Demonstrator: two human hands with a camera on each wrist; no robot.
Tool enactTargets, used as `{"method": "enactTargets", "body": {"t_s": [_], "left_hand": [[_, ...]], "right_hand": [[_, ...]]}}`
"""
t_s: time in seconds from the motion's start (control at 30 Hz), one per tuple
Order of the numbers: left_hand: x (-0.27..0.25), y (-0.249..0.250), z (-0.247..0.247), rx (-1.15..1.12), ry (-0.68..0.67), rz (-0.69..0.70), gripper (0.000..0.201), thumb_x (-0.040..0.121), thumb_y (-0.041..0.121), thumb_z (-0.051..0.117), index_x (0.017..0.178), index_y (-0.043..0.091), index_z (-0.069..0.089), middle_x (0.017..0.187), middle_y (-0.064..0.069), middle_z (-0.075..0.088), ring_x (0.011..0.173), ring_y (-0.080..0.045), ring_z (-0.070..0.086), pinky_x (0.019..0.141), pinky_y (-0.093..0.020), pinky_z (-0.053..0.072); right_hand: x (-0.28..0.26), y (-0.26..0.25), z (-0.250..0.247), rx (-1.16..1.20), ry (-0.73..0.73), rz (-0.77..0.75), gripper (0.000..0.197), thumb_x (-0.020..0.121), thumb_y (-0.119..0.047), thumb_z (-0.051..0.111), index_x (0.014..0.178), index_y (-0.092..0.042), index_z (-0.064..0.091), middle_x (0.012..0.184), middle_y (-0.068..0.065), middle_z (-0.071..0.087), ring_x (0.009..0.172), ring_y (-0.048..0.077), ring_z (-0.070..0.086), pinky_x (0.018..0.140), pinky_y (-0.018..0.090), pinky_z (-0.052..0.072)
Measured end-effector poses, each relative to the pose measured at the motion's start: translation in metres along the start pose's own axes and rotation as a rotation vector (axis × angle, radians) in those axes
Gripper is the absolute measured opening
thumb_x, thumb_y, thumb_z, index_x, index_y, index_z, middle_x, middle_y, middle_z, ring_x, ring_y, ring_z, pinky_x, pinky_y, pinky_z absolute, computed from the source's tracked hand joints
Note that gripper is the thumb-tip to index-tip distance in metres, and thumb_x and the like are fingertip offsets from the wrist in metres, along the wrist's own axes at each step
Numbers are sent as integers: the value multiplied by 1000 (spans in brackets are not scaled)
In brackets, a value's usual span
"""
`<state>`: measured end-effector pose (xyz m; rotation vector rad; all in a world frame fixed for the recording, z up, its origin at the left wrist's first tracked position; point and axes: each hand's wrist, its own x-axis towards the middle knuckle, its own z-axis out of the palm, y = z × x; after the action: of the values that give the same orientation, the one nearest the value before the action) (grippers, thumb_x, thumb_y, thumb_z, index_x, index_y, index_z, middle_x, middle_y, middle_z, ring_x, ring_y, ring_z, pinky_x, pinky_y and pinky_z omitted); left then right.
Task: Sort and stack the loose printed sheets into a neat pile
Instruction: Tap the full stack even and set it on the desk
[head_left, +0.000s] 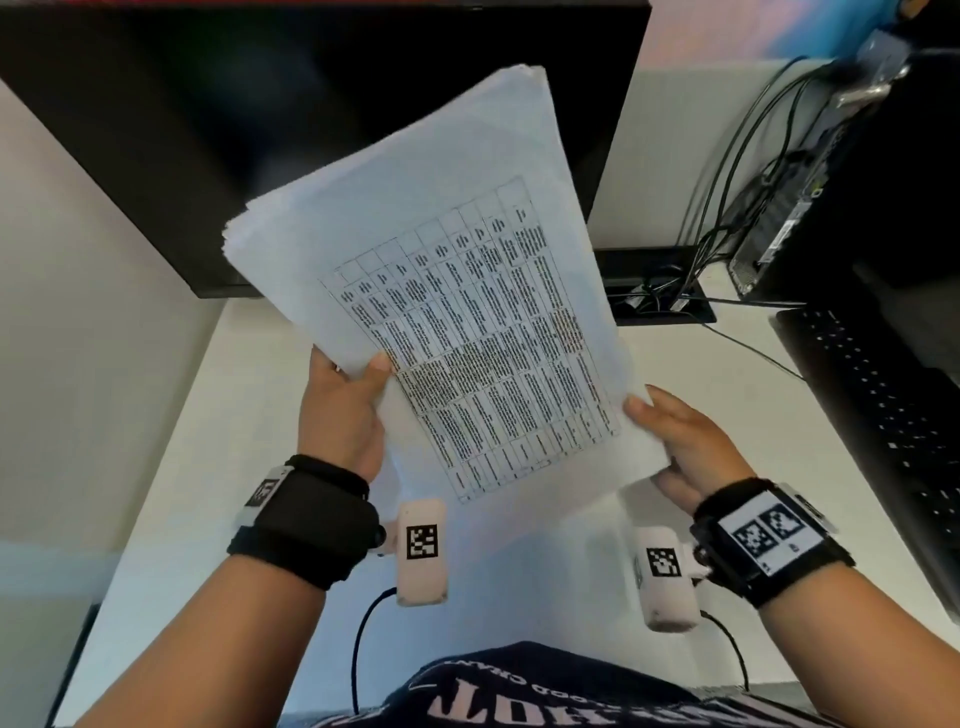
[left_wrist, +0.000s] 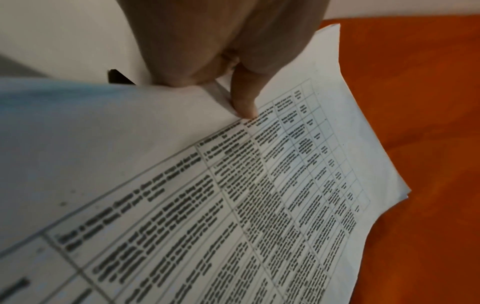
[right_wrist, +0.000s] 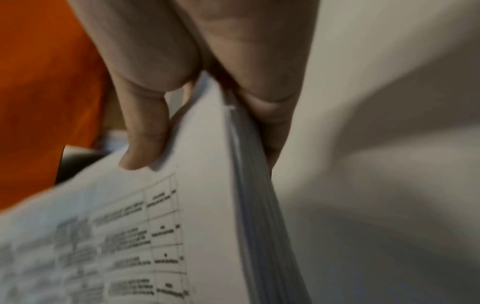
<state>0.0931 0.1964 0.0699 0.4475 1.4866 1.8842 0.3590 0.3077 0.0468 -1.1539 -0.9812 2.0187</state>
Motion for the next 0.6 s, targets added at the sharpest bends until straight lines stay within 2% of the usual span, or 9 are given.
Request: {"method": "enactTargets", "body": {"t_s": [0.07,0.13,0.2,0.23,0.33,0.4,0.47,0.53,0.6], "left_hand": [[5,0,-2,-91,23,-70,43,96,-5,46,129,21,46,109,3,62,96,-14,59,92,-35,50],[6,-6,-4,-159,47,-141,43,96,-2,47,135,18,46,116,-3,61,103,-20,58,98,-43,46],[2,-14,-2,-140,46,-169,43,97,5,50,138,16,46,124,-4,60,116,-26,57,102,-45,45],[0,-18,-2,-98,40,-165,42,97,8,52,138,13,45,123,-4,60,118,-27,56,101,-44,46],[-2,-20,-8,-8,25,-167,40,98,7,50,137,0,44,119,-7,63,109,-24,60,80,-26,57],[7,-16,-23,-81,3,-174,38,95,2,51,132,2,51,120,-8,67,107,-21,64,79,-27,58],[20,-9,-47,-95,35,-171,29,89,-1,57,116,6,63,102,-4,75,95,-18,70,70,-26,59],[31,-2,-68,108,-31,-134,27,79,3,69,105,13,66,94,-2,77,85,-19,73,65,-26,58],[39,6,-82,411,-160,-130,37,71,3,77,104,16,68,95,-1,77,80,-16,73,63,-23,57]], "right_hand": [[0,3,3,219,-47,3,65,64,-24,82,123,-7,59,122,18,64,105,26,65,82,38,57],[-1,7,15,285,-96,-34,50,80,-15,67,128,-9,55,123,14,64,111,25,64,84,38,56],[-4,11,31,223,-93,-68,40,89,-8,52,129,-11,54,122,12,65,111,25,64,86,39,55],[-4,11,38,200,-77,-77,40,89,-9,52,129,-11,54,122,12,65,111,26,64,86,40,56],[-1,3,40,139,-5,-73,39,87,-10,57,126,-3,56,113,16,69,107,30,65,78,39,58],[3,-6,31,73,48,-101,37,85,-6,59,122,0,57,104,14,72,104,30,66,75,36,59],[7,-13,16,28,43,-142,41,80,-5,60,121,-5,59,111,14,70,108,30,64,82,39,57],[8,-18,7,-21,4,-167,45,77,-4,60,122,-7,58,118,15,67,112,31,62,89,43,54],[11,-20,2,-48,4,-173,42,76,-2,59,118,-6,60,115,13,69,110,30,64,90,44,53]]}}
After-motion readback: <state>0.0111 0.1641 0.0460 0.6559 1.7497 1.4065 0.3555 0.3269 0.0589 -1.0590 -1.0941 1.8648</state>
